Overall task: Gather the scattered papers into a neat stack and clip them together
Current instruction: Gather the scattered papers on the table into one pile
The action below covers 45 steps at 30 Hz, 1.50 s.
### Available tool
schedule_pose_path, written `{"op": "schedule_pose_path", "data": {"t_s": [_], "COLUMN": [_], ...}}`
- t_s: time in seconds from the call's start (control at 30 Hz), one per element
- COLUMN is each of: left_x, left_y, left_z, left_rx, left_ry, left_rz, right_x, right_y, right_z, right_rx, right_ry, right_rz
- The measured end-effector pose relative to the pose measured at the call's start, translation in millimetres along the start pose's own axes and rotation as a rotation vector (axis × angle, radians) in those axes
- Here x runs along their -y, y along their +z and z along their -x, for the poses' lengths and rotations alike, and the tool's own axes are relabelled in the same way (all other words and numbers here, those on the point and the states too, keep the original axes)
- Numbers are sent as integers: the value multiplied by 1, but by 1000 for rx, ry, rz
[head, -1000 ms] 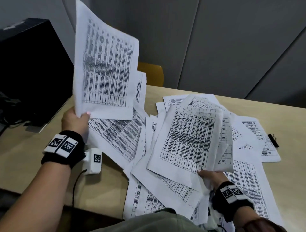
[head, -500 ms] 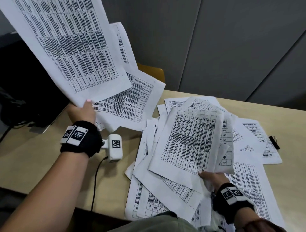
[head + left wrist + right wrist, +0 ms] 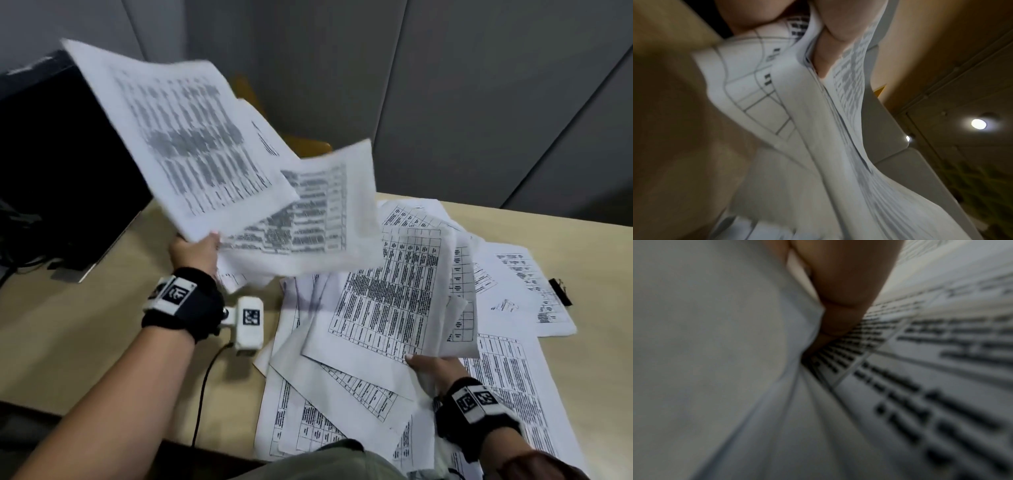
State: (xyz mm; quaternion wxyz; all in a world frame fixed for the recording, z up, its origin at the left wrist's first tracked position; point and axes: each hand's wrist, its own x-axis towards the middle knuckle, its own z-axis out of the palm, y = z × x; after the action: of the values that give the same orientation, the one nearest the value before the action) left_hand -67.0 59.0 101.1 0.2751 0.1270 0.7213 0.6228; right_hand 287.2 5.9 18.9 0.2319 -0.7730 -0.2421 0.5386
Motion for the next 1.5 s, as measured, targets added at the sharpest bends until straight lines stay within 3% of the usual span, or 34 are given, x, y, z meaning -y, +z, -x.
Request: {"op": "schedule_pose_path", "data": {"t_s": [0.17,0.43,0.63,0.77,0.83,0.9,1.2,1.33,1.5], "left_x": [32,29,47,62,72,75,97,110,116], "left_y": [-4,-12,15,37,46,48,0,-7,-1], "left_z": [11,-3,16,33,37,36,7,22,19], "left_rx": [332,597,778,868,841,721,362,400,427], "left_ry": [-125,-127,-105,-13,90,113,-113,-153,-93], "left_rz": [-207,-567,-668,-725,-688,-588,-608,-561,-405], "right_x": [4,5,3,2,0,-2,-5,-8,-12], "right_y": [0,-2,-1,-2,-2,-1,-3,-5,-8], "right_z": [7,9,5,2,0,-1,-8,-12,-17], "right_rx": [3,33,-4,-3,-3,-18,16,46,55], "right_ry": [-19,5,2,-8,-5,11,39,72,115], "right_rz": [-43,-37,-21,-8,-5,17,-17,-66,-81]}}
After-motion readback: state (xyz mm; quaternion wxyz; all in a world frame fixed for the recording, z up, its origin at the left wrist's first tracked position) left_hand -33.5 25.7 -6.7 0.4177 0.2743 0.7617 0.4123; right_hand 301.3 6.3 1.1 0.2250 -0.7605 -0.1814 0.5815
